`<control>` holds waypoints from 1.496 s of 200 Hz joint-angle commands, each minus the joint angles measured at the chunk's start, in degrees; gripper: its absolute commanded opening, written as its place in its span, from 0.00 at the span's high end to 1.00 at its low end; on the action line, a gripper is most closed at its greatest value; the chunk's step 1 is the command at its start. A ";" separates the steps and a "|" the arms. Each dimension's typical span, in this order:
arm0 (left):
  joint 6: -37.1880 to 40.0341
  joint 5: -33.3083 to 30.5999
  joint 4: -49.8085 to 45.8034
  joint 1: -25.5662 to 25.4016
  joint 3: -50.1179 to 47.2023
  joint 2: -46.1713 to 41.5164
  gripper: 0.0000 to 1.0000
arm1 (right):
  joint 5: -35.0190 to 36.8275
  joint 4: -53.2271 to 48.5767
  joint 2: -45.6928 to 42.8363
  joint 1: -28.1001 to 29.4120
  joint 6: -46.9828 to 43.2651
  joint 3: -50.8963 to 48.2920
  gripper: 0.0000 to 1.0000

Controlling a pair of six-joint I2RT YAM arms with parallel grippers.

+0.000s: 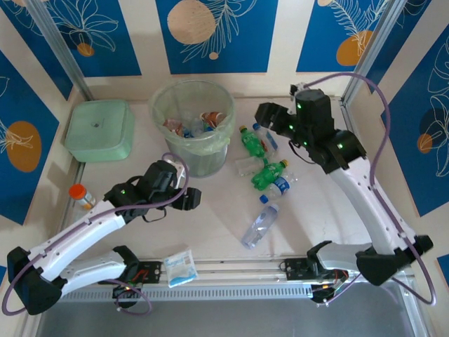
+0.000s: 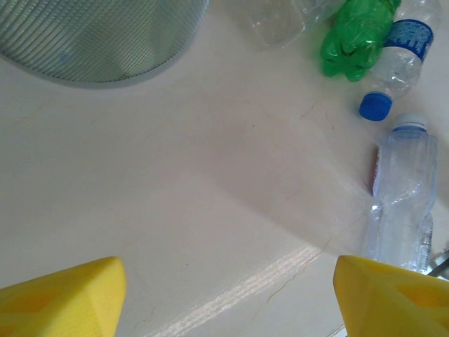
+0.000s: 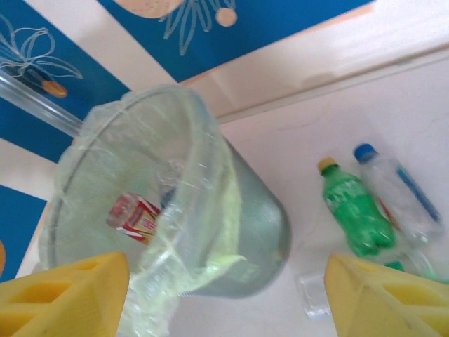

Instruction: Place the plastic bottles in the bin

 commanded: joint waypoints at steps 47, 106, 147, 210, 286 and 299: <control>-0.03 -3.73 -0.87 -4.58 1.93 -0.22 0.22 | -0.34 -9.52 -12.01 -7.29 4.63 -13.98 0.25; 0.15 -5.87 -1.29 -8.10 2.45 0.25 0.21 | -3.32 -12.58 -17.11 -13.83 7.90 -23.92 0.26; 0.28 -8.61 -2.14 -12.11 3.37 2.74 0.20 | -6.69 -12.79 -17.26 -18.87 8.38 -26.78 0.26; 0.14 -11.06 -0.97 -17.58 5.73 8.44 0.18 | -7.59 -12.70 -17.44 -20.70 8.52 -29.44 0.26; 2.47 -10.76 2.74 -24.27 8.64 17.26 0.12 | -7.78 -13.02 -16.80 -20.90 9.69 -32.99 0.26; 3.07 -10.72 3.49 -25.47 9.59 19.71 0.10 | -7.51 -13.12 -16.91 -20.92 9.65 -33.33 0.26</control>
